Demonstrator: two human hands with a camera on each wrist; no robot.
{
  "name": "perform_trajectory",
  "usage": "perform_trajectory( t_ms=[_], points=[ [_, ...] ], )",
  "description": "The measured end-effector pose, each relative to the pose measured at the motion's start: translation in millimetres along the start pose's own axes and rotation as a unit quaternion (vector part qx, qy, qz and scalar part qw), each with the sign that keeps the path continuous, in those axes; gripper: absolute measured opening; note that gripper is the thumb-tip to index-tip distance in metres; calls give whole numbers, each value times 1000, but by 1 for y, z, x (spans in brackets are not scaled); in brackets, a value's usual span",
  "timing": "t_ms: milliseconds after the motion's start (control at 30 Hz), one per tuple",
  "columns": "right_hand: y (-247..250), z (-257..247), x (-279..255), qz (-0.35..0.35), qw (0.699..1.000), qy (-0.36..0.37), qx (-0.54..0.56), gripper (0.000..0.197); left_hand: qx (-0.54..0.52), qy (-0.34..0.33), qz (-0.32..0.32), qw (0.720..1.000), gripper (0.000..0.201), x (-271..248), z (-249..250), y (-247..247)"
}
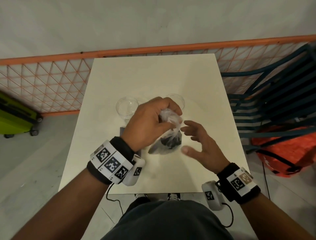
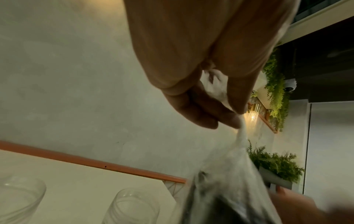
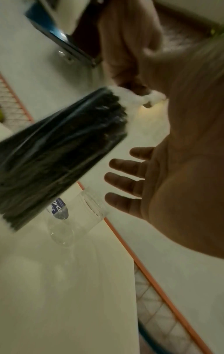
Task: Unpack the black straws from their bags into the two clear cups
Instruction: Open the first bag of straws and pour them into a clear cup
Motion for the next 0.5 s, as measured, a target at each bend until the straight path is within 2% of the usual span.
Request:
perform_trajectory(
  t_ms=[33,100,167,233,400,500],
  points=[
    [-4,1,2,-19,998,3,-59,77,-12,3,-2,1000,23,2,2,2],
    [-6,6,6,1,990,24,-136,67,-46,9,-7,999,21,4,3,5],
    [6,11,6,54,993,18,-101,49,-59,11,-10,998,21,3,3,9],
    [15,16,3,70,996,4,-53,43,-43,15,-15,999,23,2,3,11],
    [3,19,-4,2,1000,-2,-16,49,-42,24,-26,999,27,3,-1,4],
    [-6,25,-1,-17,1000,9,-18,66,-61,30,-26,997,34,4,-3,-2]
  ],
)
Point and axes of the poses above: each hand's wrist, its own x-axis towards the middle knuckle, its own y-axis out of the back of the hand, z = x × y, the point moved 3 cm from there along x, towards the middle knuckle, and after that the axes turned 1 degree about z, right-handed, at the moved point
